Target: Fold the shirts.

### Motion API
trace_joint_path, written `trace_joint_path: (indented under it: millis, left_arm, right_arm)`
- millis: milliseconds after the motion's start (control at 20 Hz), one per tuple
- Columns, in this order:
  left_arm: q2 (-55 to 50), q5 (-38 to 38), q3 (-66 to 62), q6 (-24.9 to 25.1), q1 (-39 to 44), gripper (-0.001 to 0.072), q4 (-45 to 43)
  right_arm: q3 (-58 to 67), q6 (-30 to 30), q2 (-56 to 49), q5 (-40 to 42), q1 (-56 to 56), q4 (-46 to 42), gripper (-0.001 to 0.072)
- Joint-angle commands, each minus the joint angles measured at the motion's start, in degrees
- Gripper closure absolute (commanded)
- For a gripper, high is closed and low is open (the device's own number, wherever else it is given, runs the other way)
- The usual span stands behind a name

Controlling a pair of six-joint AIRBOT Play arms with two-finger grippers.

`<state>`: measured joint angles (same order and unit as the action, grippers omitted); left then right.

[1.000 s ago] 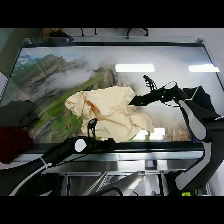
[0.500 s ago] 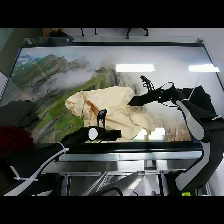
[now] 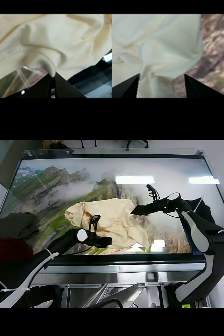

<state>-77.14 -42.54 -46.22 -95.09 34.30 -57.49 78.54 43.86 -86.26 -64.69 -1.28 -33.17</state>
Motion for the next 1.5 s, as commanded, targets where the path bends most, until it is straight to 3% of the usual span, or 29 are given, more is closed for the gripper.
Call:
trace_joint_path:
  millis: [0, 300, 350, 500, 650, 800, 950, 1050, 1200, 1300, 1450]
  left_arm:
    - [3.2, -5.5, -0.1, -0.5, -5.4, 0.0693, -5.0]
    - [4.3, -5.7, -0.1, -0.5, -8.2, 0.0693, -5.0]
    - [4.3, -5.7, -0.1, -0.5, -8.2, 0.0693, -5.1]
    - [4.3, -5.5, -0.2, -0.5, -8.2, 0.0693, -6.0]
    - [7.3, -6.3, -0.3, -0.3, -9.5, 0.0694, -6.1]
    - [16.0, -15.7, -5.1, 2.2, -16.6, 0.0694, -6.0]
    - [29.0, -21.8, -18.2, 5.1, -25.5, 0.0694, -5.9]
    - [36.5, -20.2, -30.1, 6.1, -31.3, 0.0696, -5.9]
    - [42.2, -19.3, -49.1, 10.8, -40.3, 0.0696, -6.0]
    - [43.0, -20.2, -57.9, 13.5, -46.6, 0.0696, -5.9]
    - [40.7, -27.7, -63.9, 15.4, -53.9, 0.0696, -2.9]
  right_arm:
    - [0.0, 1.4, -1.0, -2.1, -2.3, 0.0, 0.0085]
    - [0.0, 0.6, -4.3, -2.5, 4.4, 2.9, 0.0091]
    - [0.0, 0.0, -4.3, -1.6, 5.3, 3.7, 0.0157]
    - [0.1, -0.9, -4.3, 0.1, 6.5, 6.4, 0.0689]
    - [1.3, -1.0, -1.8, -8.5, 4.5, 10.7, 0.0691]
    - [6.7, 1.7, 6.3, -18.9, -2.2, 17.7, 0.0691]
    - [14.6, 2.8, 18.0, -26.9, -12.4, 39.4, 0.0691]
    - [20.3, 2.8, 25.6, -24.0, -18.8, 47.1, 0.0691]
    - [27.3, 1.1, 35.1, -16.0, -26.9, 47.1, 0.0691]
    - [28.9, -0.6, 40.5, -11.8, -31.5, 45.2, 0.069]
    - [28.7, -0.4, 44.4, -9.9, -32.2, 36.2, 0.0691]
